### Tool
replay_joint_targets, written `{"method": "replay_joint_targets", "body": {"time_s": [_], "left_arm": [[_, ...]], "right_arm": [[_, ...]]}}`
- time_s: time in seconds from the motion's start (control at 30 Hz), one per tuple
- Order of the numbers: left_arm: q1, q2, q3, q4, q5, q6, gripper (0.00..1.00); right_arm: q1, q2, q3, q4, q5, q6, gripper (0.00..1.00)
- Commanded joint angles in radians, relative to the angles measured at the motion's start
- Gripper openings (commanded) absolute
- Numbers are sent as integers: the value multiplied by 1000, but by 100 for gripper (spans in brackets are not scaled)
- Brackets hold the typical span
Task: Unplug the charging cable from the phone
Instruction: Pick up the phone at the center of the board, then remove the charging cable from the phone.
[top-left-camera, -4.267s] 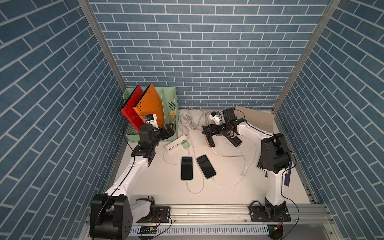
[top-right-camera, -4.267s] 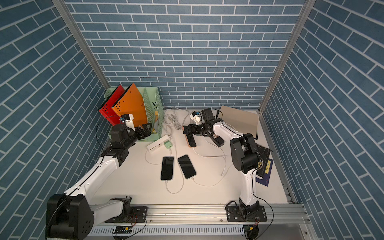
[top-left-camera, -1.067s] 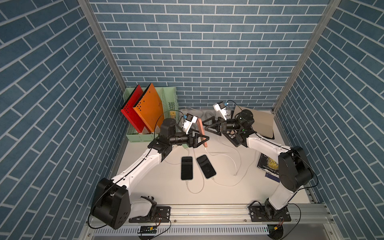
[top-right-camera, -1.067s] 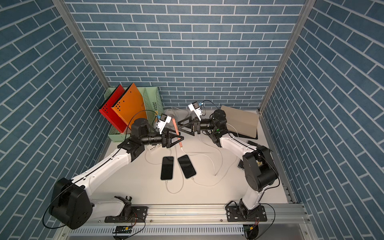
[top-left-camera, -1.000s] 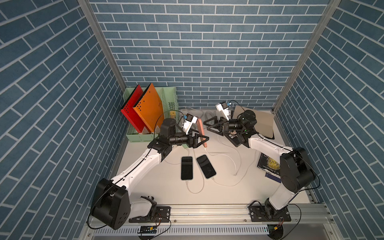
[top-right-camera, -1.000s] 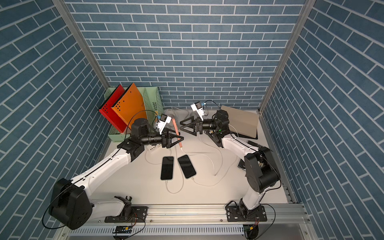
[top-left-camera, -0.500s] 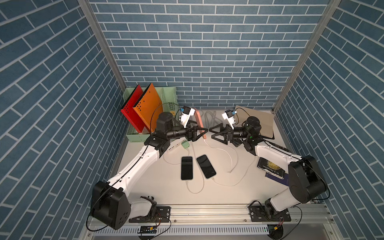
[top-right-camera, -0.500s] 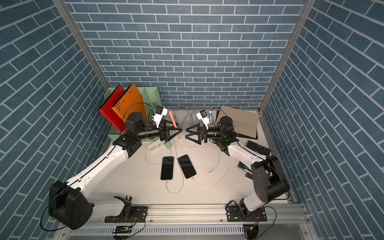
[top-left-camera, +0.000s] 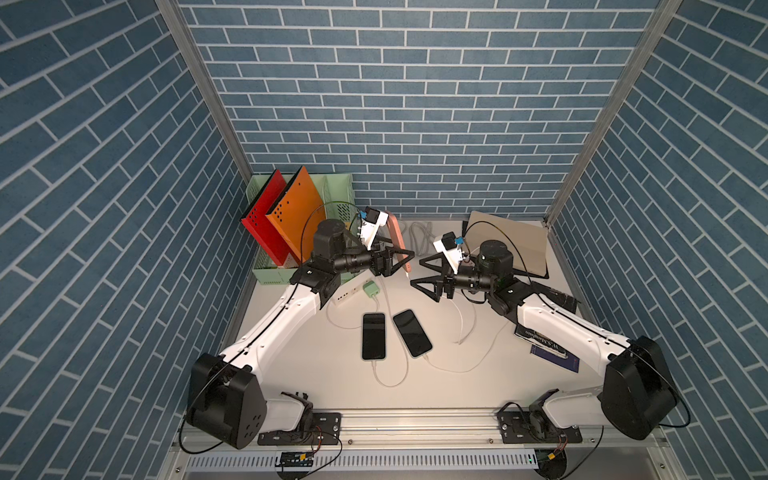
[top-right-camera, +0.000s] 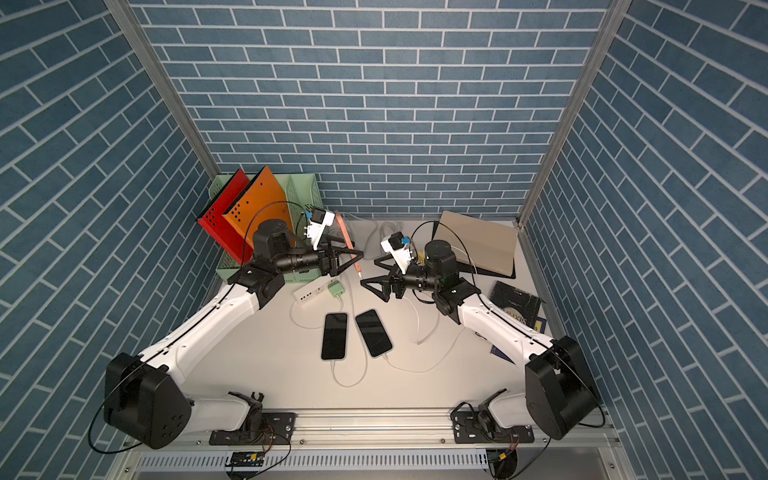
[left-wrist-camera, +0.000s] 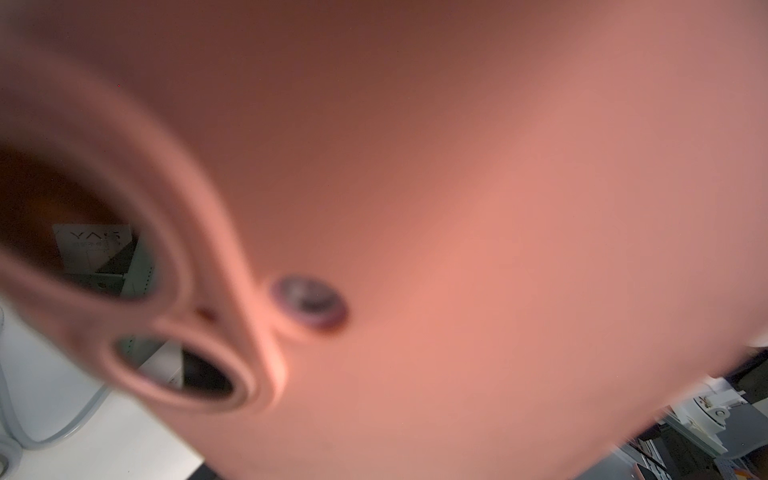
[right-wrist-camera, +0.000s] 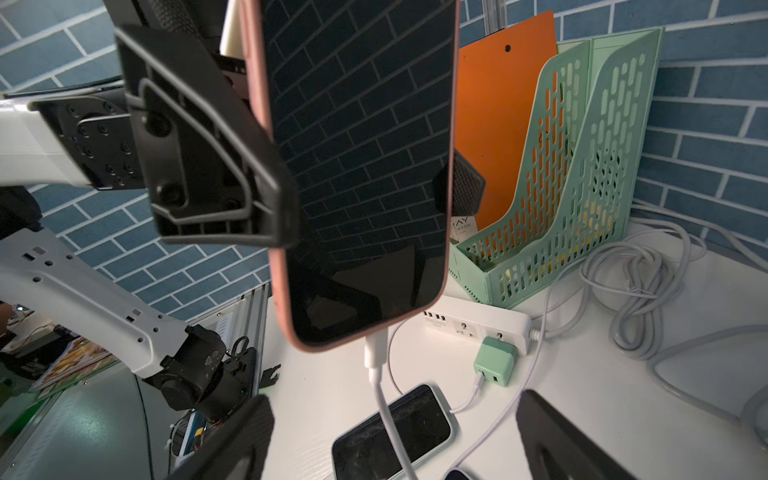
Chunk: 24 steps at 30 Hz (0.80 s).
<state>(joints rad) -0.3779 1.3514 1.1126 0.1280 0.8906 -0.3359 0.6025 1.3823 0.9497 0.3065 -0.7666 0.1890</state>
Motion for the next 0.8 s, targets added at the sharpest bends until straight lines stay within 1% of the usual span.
{"method": "replay_joint_targets", "body": {"time_s": [0.0,0.17,0.23,0.33,0.57,0.63,0.7,0.77], "left_arm": [[5,-10,39,48,8,-3,0],[5,-10,45,47,7,-3,0],[5,-3,51,42,8,-3,0],[5,4,58,35,8,0,0],[6,7,65,32,8,1,0],[5,8,66,32,8,1,0],[5,8,67,30,7,2,0],[6,8,66,29,4,4,0]], "right_arm": [[10,6,2,-24,50,-66,81],[31,27,3,-29,45,-76,60],[38,37,2,-32,37,-79,57],[53,48,2,-39,31,-85,55],[66,63,-7,-30,37,-87,38],[66,66,-7,-23,33,-85,28],[65,66,-7,-15,32,-83,17],[66,67,-10,-10,30,-82,10]]}}
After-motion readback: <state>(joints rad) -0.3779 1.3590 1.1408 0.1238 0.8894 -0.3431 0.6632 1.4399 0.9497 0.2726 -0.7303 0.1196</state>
